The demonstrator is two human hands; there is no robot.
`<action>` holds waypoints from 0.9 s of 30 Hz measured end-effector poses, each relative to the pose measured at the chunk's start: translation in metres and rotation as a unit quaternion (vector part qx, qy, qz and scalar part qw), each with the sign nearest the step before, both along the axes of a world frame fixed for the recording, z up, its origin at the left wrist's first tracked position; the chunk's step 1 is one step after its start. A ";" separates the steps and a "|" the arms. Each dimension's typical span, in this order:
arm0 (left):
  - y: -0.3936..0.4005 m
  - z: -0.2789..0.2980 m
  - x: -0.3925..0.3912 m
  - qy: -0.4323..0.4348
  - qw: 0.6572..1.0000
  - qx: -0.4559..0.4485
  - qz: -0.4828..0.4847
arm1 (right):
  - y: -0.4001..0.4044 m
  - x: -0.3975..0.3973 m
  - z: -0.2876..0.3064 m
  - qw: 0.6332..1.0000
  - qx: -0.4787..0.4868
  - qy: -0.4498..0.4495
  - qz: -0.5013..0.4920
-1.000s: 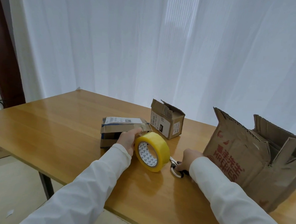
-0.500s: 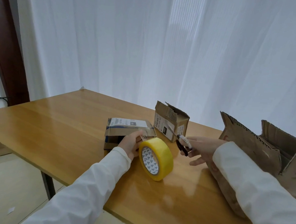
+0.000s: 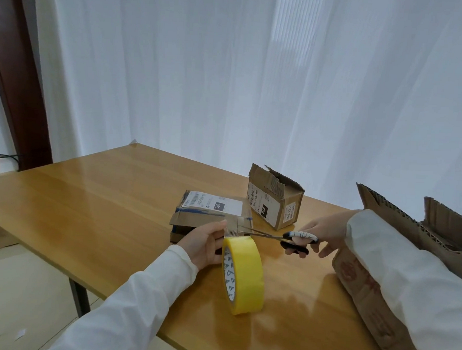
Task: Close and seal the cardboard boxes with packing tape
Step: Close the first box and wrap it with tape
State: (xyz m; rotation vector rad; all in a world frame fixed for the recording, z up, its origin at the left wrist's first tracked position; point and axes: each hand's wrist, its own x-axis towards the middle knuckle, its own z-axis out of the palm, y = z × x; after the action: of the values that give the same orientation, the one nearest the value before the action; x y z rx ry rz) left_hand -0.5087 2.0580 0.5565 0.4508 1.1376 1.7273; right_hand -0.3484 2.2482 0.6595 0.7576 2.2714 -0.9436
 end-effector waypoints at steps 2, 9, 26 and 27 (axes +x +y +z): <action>0.000 -0.002 0.001 -0.008 1.000 0.002 -0.014 | -0.002 -0.007 0.000 1.000 0.004 -0.007 0.010; 0.000 -0.009 -0.001 -0.030 0.999 0.015 -0.021 | 0.001 -0.012 0.002 0.998 0.011 -0.048 0.044; 0.000 -0.009 -0.003 -0.031 0.998 0.033 -0.040 | 0.014 -0.009 0.003 0.995 0.035 -0.076 0.048; 0.001 -0.009 -0.002 -0.030 0.998 0.032 -0.042 | 0.012 -0.011 0.001 0.996 0.032 -0.067 0.046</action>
State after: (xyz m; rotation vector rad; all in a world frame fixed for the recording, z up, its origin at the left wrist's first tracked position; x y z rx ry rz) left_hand -0.5110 2.0588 0.5479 0.4758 1.0089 1.6955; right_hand -0.3589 2.2603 0.6600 0.7136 2.2076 -0.7590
